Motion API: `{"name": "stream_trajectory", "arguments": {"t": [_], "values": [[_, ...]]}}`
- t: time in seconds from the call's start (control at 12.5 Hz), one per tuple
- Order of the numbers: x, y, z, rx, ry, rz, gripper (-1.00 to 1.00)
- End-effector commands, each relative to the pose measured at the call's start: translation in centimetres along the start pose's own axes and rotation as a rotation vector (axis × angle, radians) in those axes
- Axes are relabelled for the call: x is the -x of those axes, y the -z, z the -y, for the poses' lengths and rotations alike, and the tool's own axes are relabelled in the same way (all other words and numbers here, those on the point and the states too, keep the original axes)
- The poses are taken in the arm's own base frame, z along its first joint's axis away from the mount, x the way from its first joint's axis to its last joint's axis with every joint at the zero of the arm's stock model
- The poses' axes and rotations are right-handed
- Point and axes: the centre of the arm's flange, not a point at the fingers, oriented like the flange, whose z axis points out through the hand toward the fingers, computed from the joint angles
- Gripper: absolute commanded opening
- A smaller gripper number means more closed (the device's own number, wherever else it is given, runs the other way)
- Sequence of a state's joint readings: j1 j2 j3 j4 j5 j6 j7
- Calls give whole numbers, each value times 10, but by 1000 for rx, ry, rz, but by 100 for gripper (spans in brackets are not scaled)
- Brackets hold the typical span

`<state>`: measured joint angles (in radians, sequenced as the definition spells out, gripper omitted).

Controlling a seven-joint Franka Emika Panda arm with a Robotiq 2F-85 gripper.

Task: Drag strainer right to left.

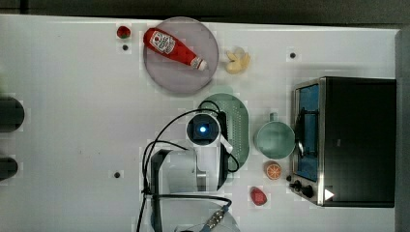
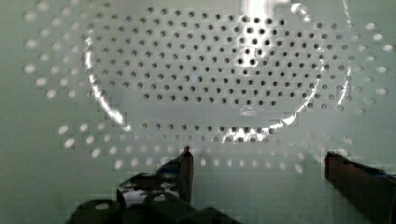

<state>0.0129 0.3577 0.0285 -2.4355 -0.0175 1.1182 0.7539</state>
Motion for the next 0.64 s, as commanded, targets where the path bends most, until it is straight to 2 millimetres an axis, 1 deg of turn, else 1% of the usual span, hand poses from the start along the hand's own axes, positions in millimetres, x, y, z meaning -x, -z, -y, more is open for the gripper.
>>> {"name": "stream_trajectory", "arguments": {"t": [0.08,0.32,0.64], "values": [[38,8,9,-20,-20,5,100],[69,7,7,-18,9,5,100],[118,8,1,-20,-71,7,100]]}}
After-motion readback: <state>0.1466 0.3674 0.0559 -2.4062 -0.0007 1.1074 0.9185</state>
